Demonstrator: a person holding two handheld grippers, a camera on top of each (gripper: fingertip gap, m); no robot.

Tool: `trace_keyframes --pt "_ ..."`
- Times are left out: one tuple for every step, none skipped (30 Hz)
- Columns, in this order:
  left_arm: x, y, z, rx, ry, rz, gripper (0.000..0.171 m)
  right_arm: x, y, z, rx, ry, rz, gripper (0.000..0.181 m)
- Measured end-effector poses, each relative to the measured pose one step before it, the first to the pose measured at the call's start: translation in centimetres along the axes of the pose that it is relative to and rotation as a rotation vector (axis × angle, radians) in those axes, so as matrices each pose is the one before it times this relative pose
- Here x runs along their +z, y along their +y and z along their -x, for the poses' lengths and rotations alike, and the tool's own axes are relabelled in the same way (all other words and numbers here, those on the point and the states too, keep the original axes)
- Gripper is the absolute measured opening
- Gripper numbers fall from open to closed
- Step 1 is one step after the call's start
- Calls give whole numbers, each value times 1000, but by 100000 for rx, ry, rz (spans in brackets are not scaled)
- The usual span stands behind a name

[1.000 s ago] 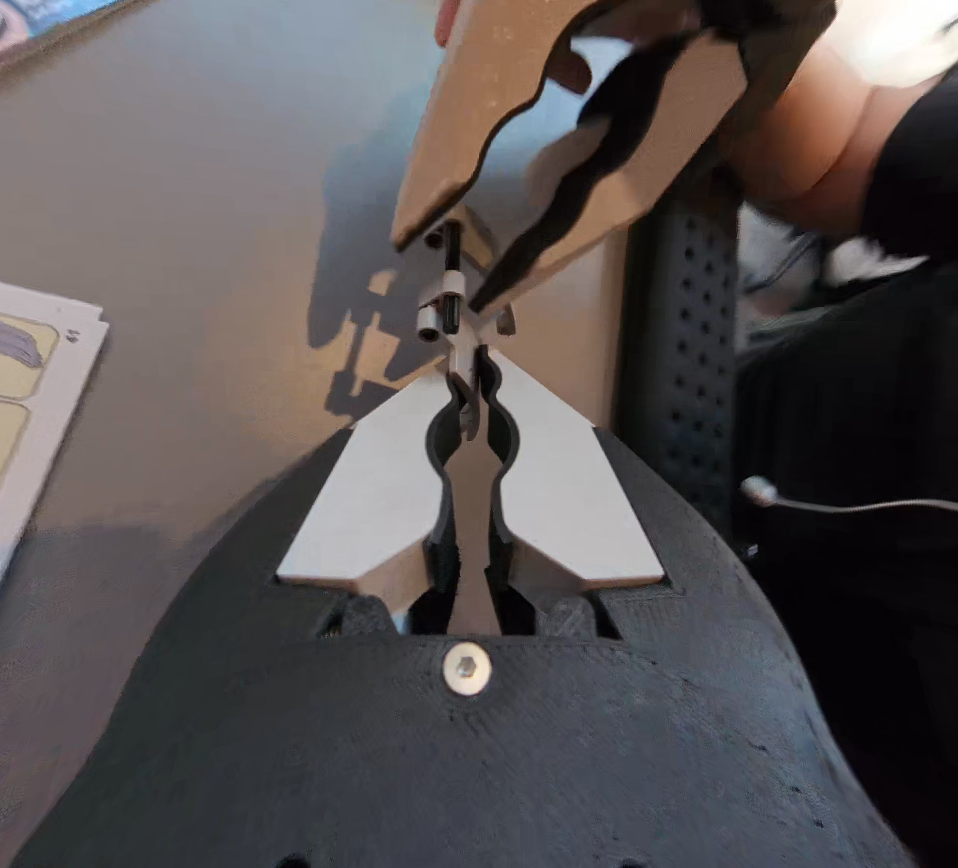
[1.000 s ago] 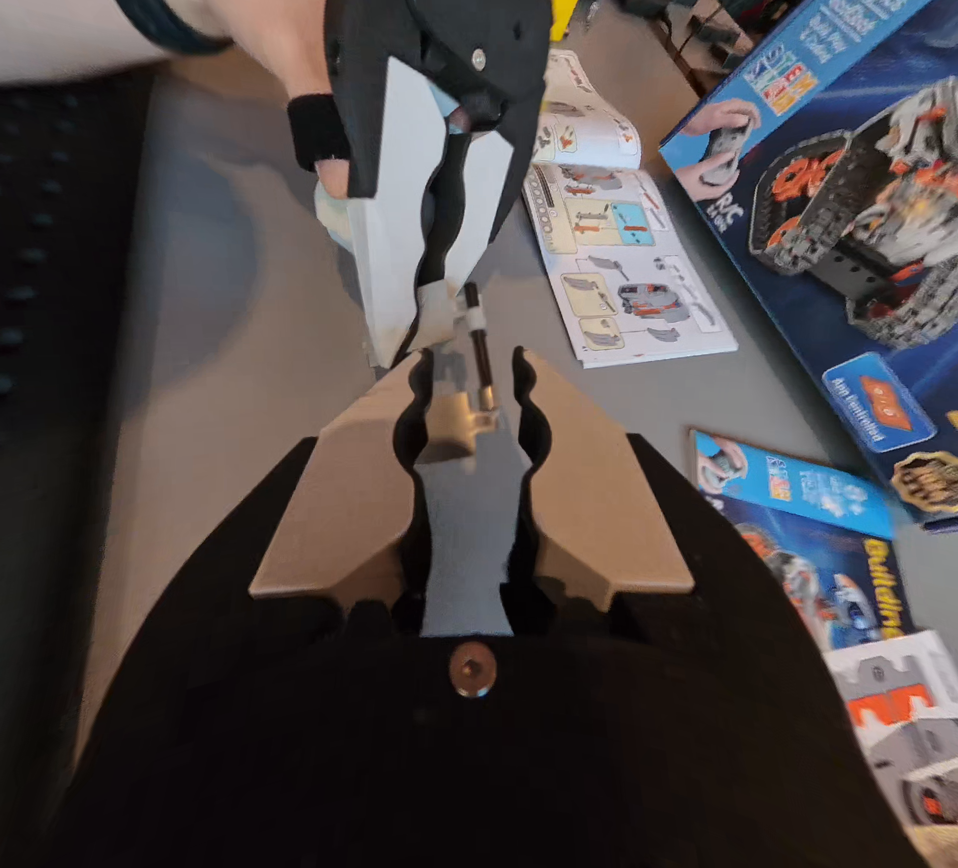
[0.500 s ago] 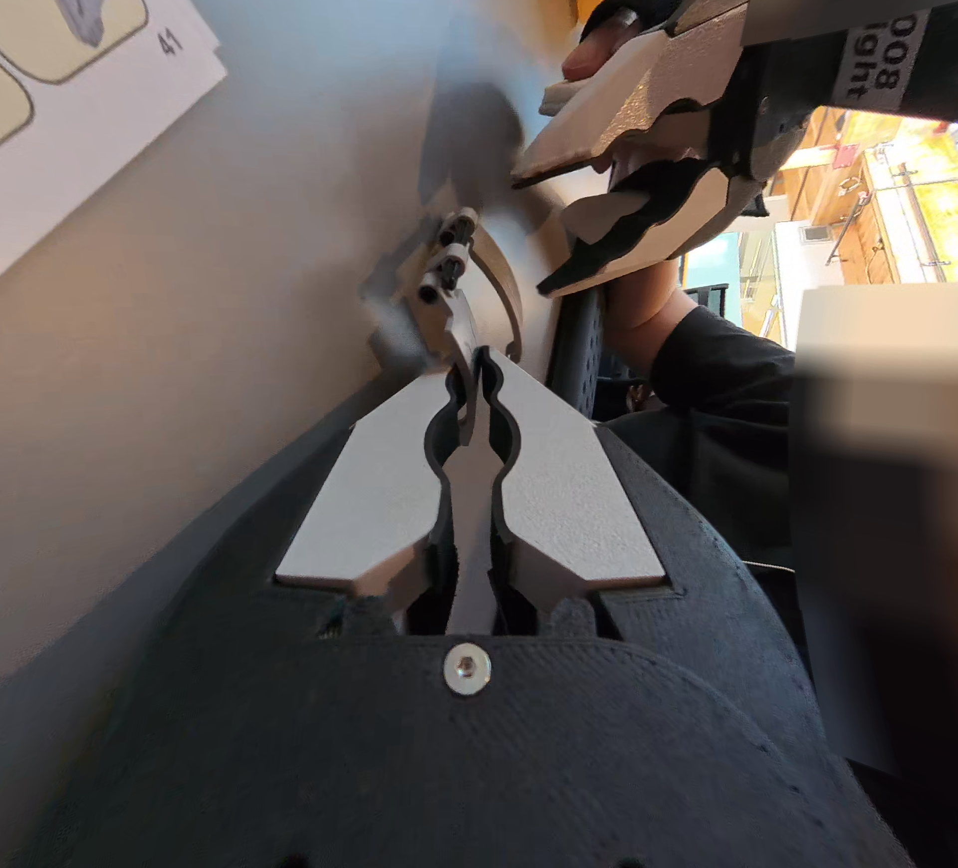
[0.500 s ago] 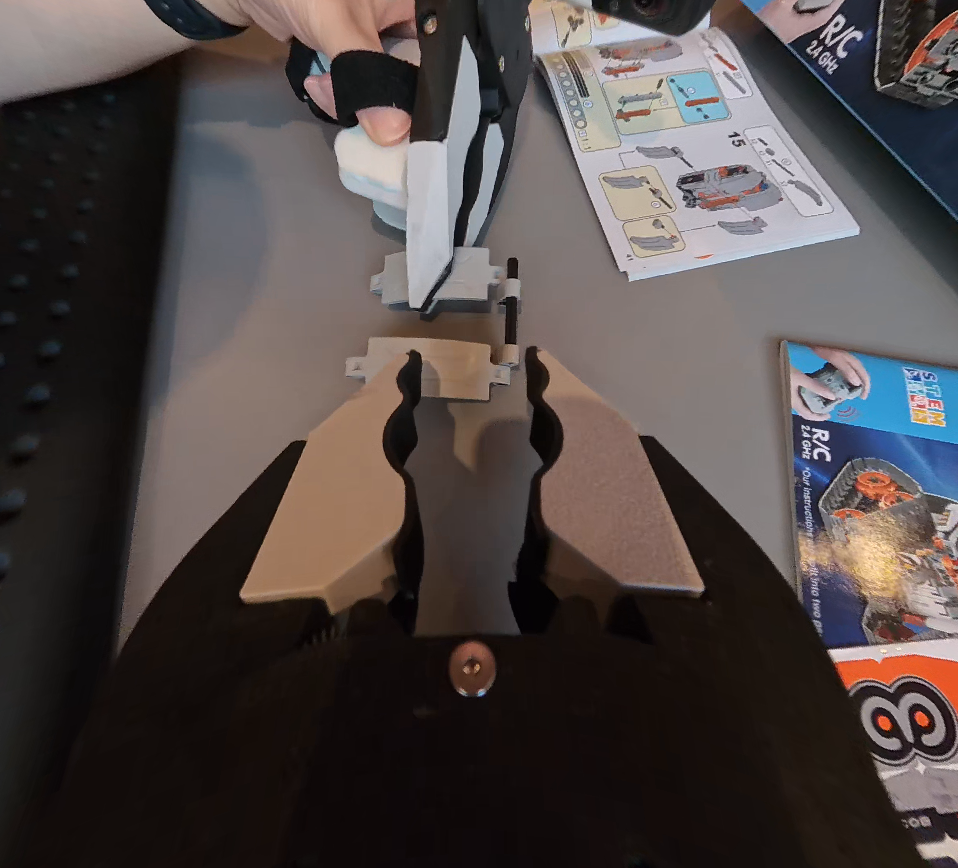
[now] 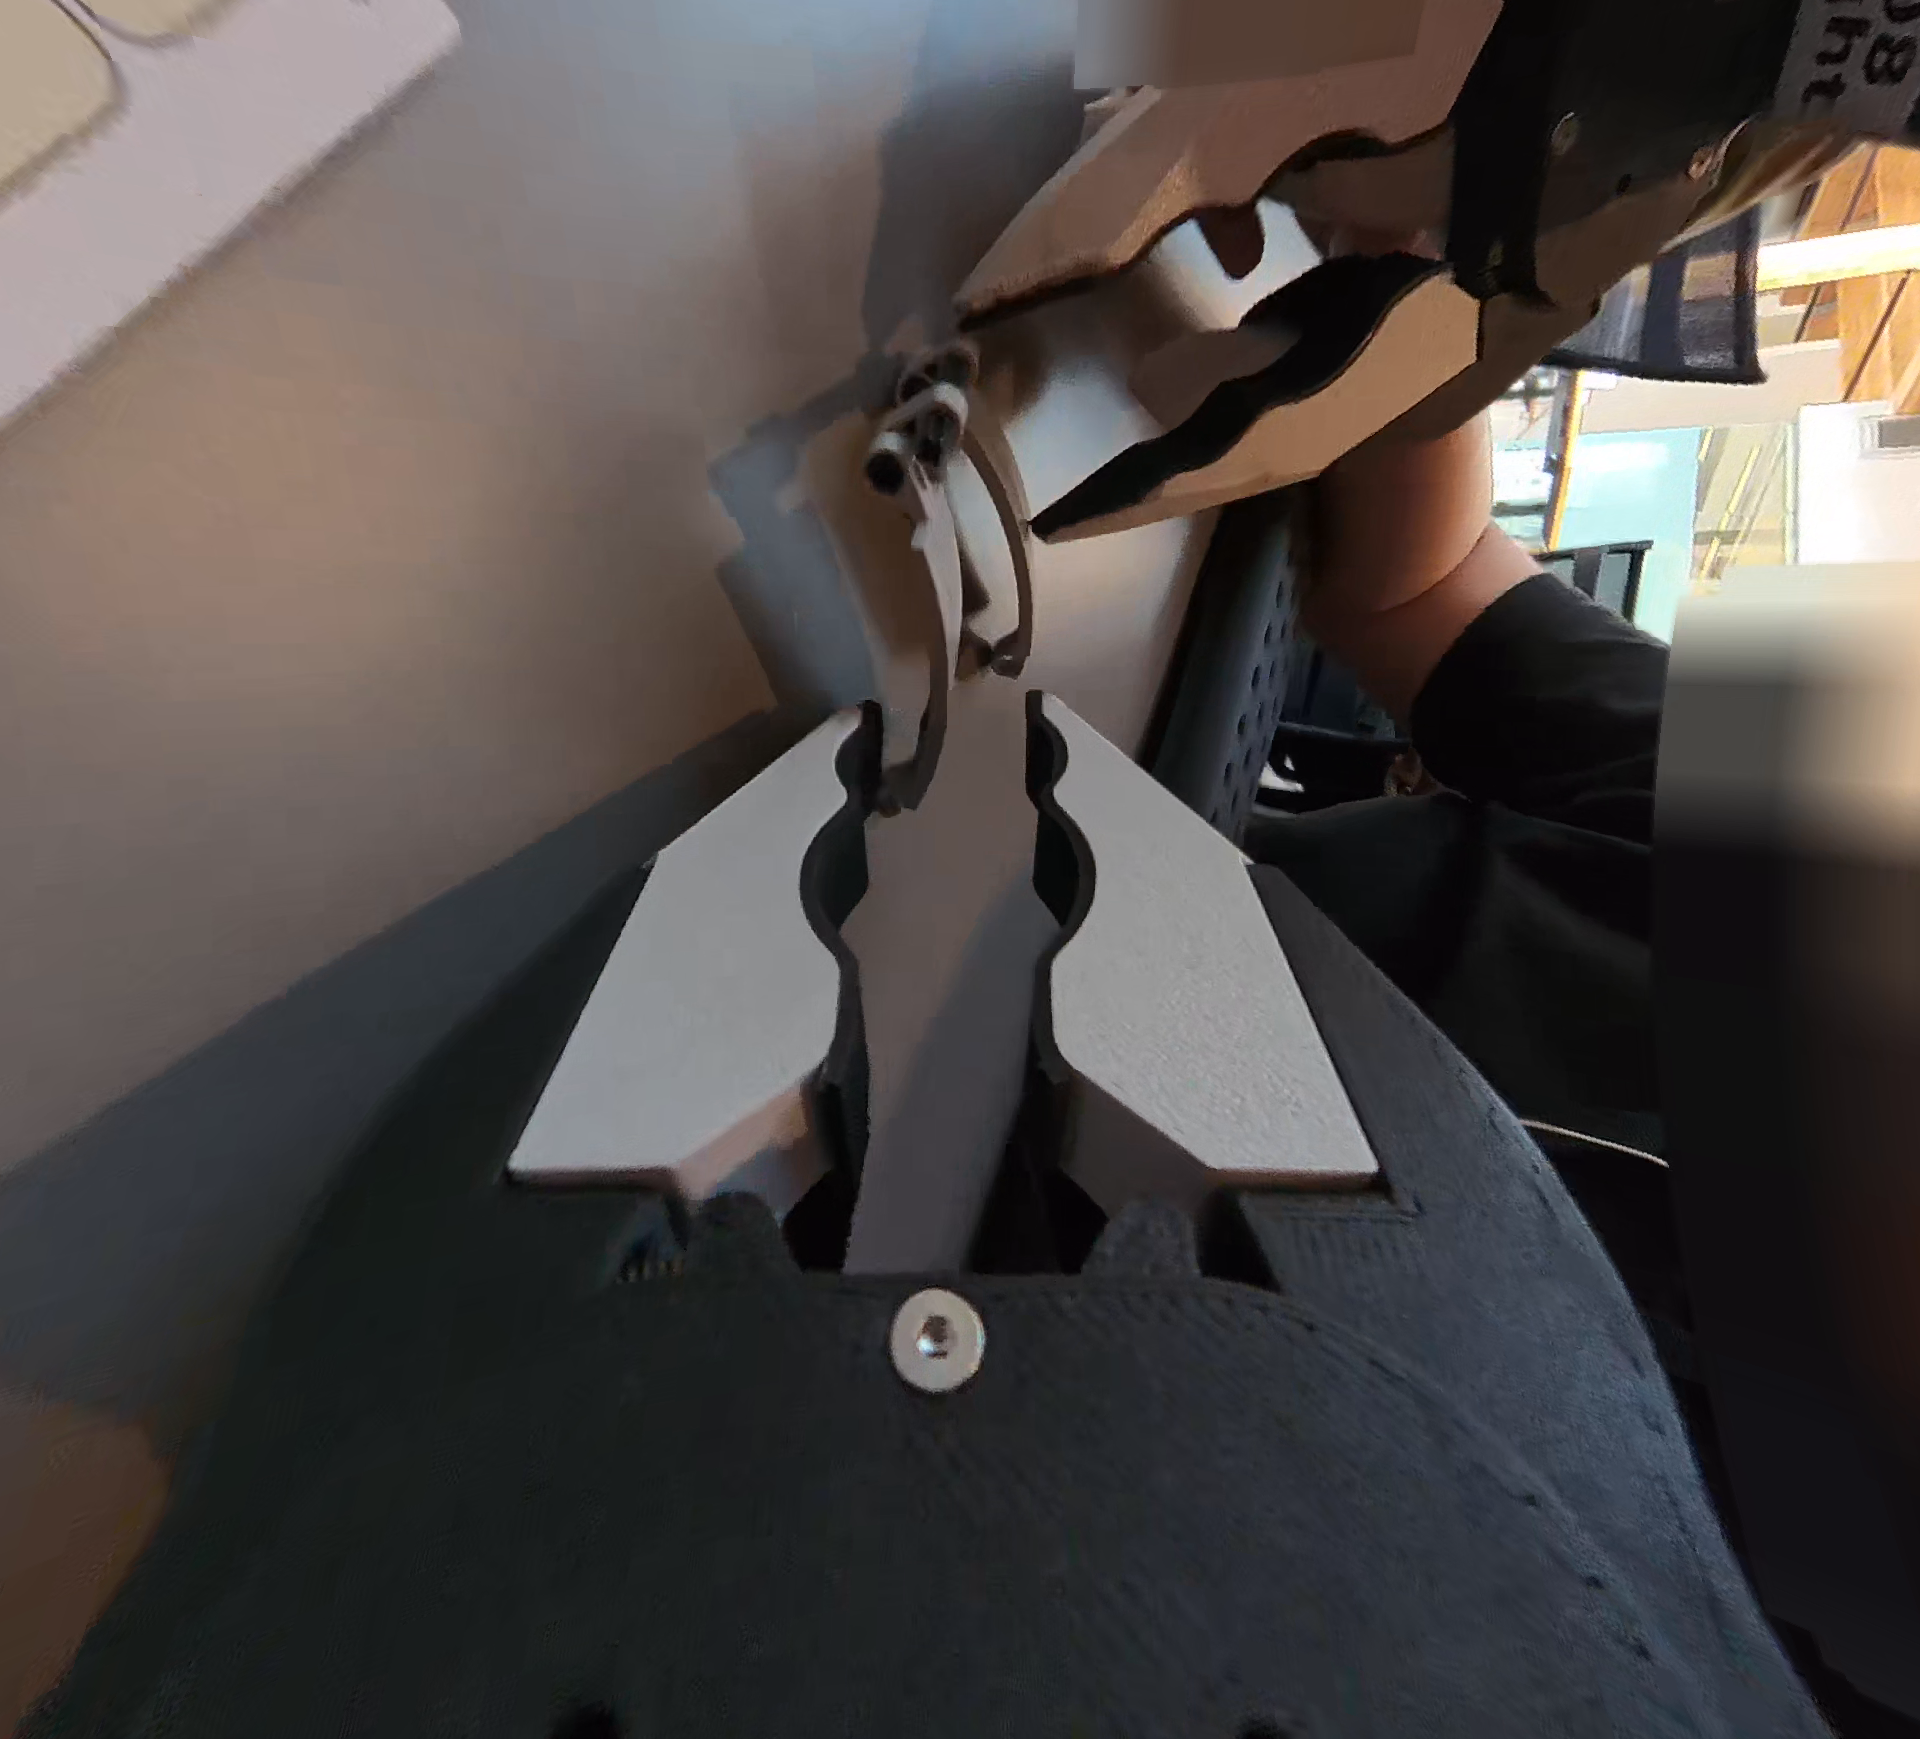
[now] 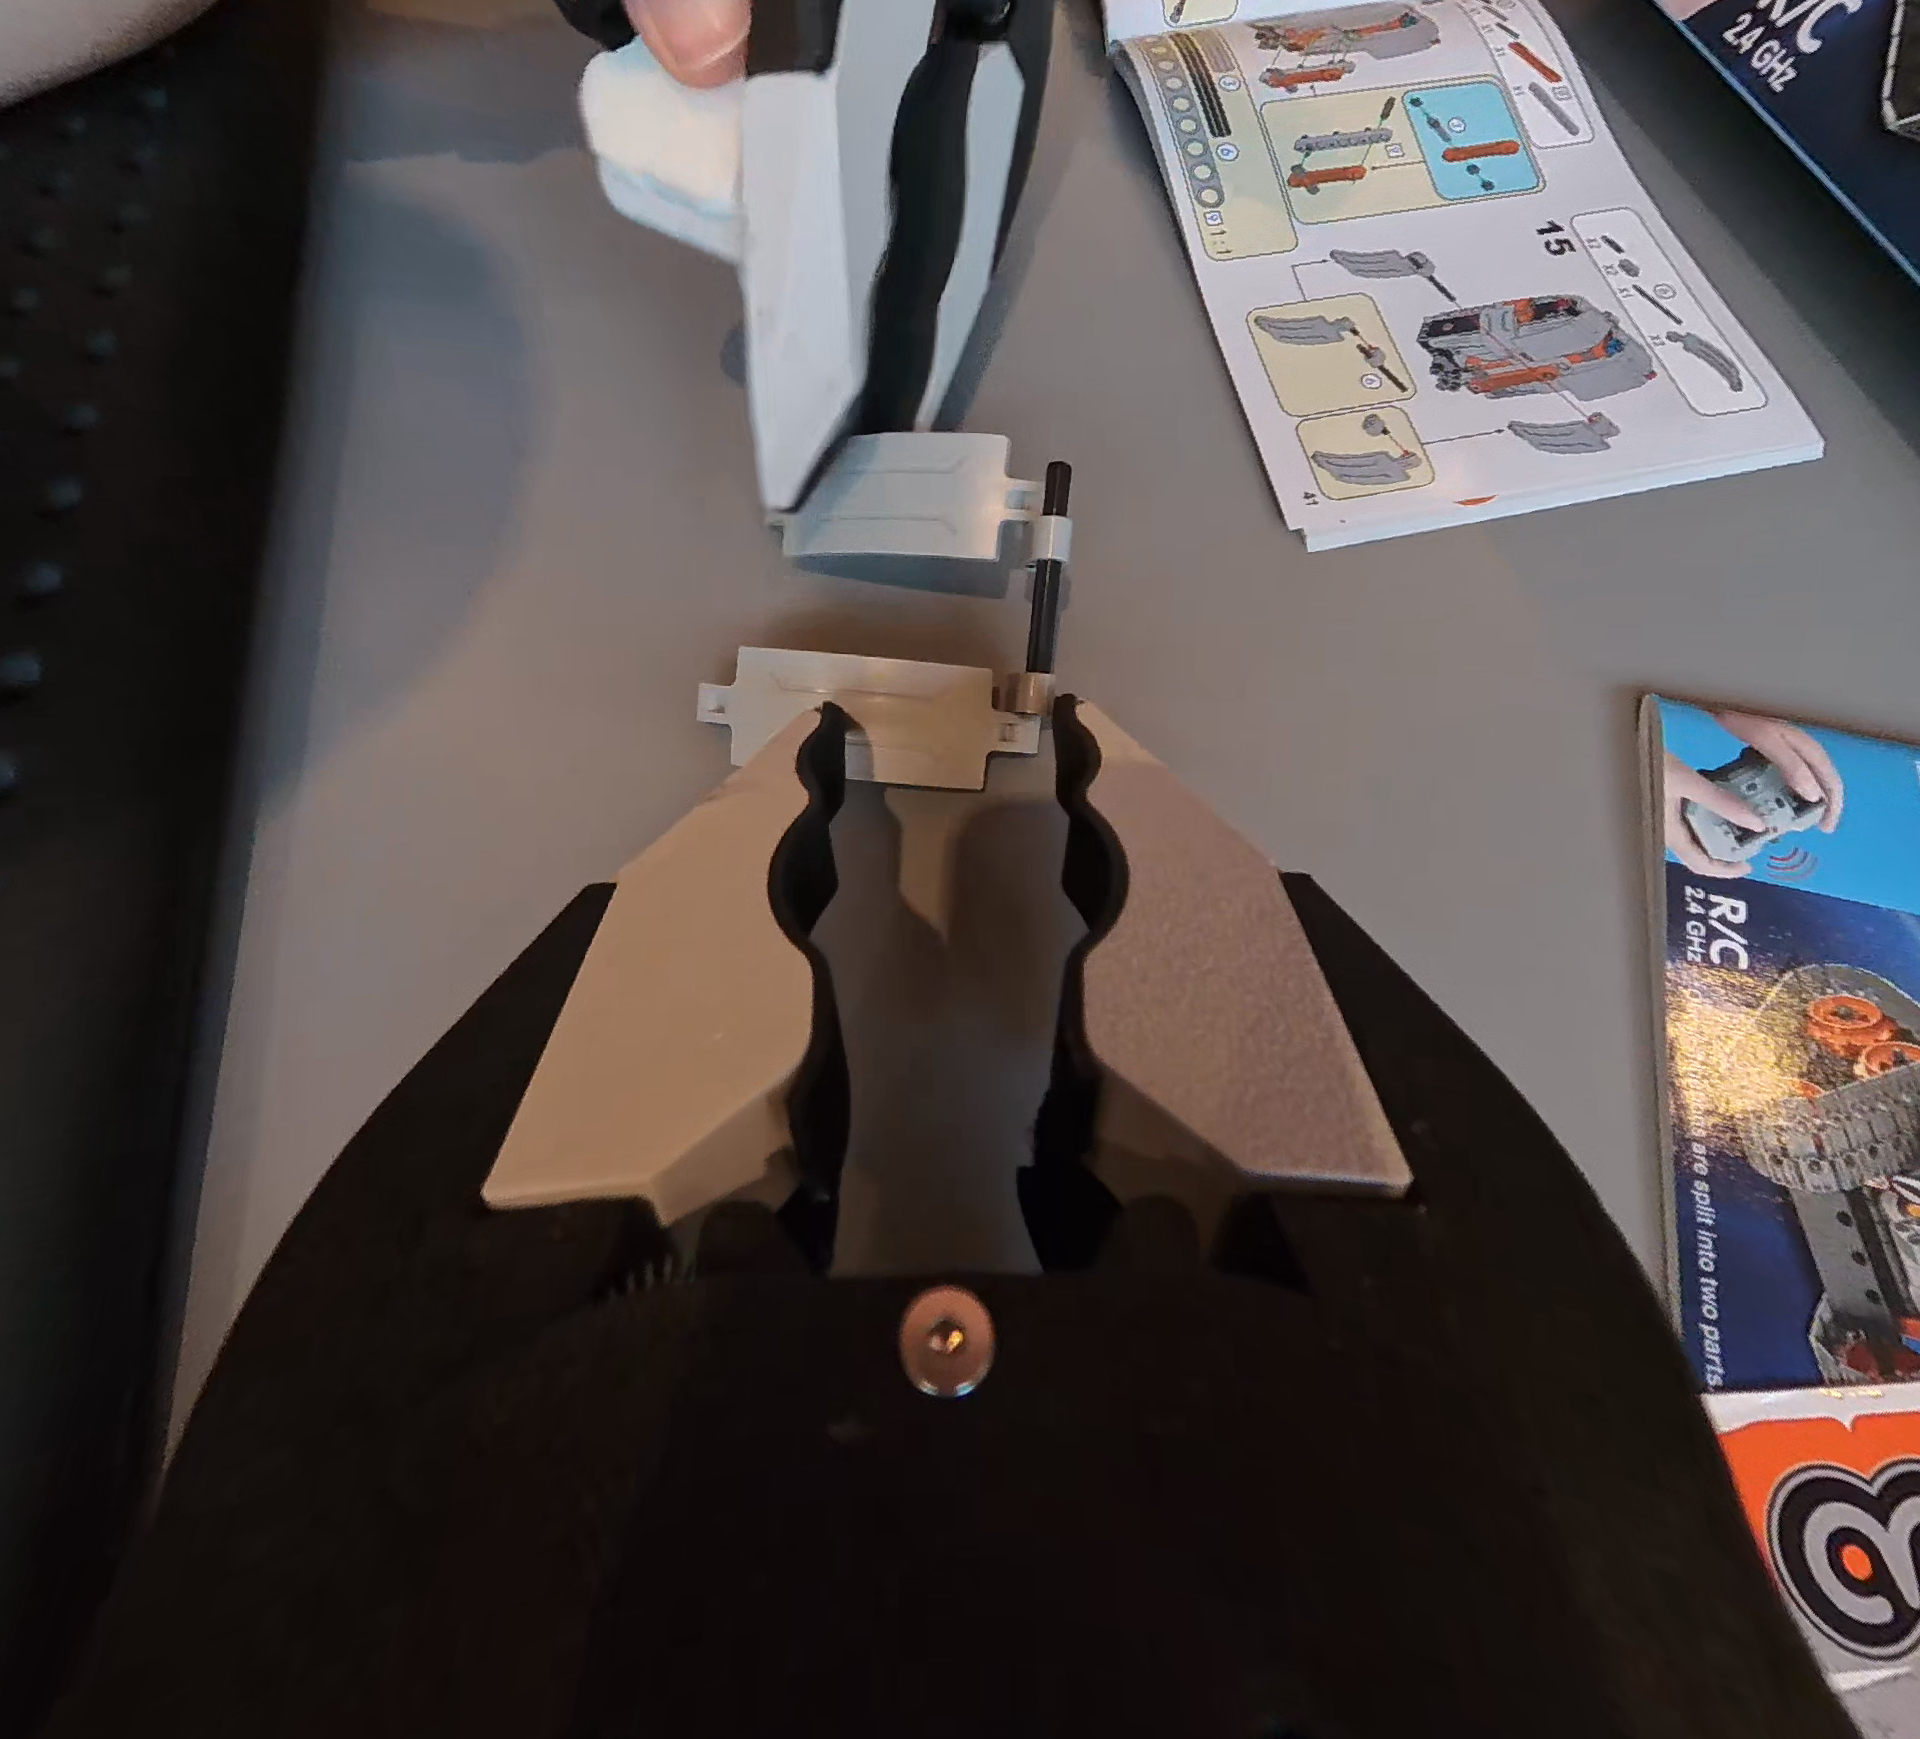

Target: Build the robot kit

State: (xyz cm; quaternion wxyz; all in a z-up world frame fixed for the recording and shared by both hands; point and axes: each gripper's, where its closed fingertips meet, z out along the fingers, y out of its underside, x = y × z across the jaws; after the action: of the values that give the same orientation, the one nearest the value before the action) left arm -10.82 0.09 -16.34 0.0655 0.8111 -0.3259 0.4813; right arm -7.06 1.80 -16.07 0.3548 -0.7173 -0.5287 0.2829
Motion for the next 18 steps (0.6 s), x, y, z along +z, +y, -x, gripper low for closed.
trace_keyframes --pt "-421 -664 -41 2141 -1761 -4001 23 -31 -174 15 -244 -61 -824 39" --pt "-361 -531 -59 2306 -1932 -3183 19 -59 -161 5 59 -105 -749 39" --pt "-305 -441 -30 2531 -2253 -2612 18 -75 -169 -30 530 -20 -790 40" --pt "-248 -474 7 3298 -2476 -2497 18 -89 -207 20 664 -208 -1034 41" --pt "-197 -547 60 4423 -2693 -2519 17 -86 -219 95 640 -608 -1131 42" --pt "-133 -478 203 4694 -3396 -1760 17 -50 -135 69 721 -424 -607 44" --pt "-103 -214 441 4053 -4411 -316 17 -23 40 -62 827 383 447 45" --pt "-100 97 613 2712 -5069 1079 17 34 119 -122 537 792 913 47" --pt "-54 339 650 1267 -4717 2244 17 67 130 -16 52 253 845 50" --pt "5 407 445 742 -3183 2785 17 110 157 42 -249 25 894 50" --pt "78 233 167 794 -1375 1753 17 121 124 -53 -338 619 787 50" --pt "114 24 -47 392 120 411 17 105 10 -90 -315 723 248 50" --pt "174 63 -193 -382 1448 576 14 79 -143 72 509 -524 -519 49" --pt "238 208 -211 -1024 2000 1314 11 38 -180 66 1806 -932 -835 47" --pt "217 245 -159 -1460 1921 1281 11 16 -94 57 2374 -1222 -431 47" --pt "117 145 -127 -2010 1890 619 11 -29 60 -38 2377 -663 209 49" --pt "10 183 -143 -2168 1885 563 11 -49 182 -62 2232 -527 668 51" --pt "15 374 -231 -1651 2330 1597 10 -98 155 -88 1935 -378 291 53"
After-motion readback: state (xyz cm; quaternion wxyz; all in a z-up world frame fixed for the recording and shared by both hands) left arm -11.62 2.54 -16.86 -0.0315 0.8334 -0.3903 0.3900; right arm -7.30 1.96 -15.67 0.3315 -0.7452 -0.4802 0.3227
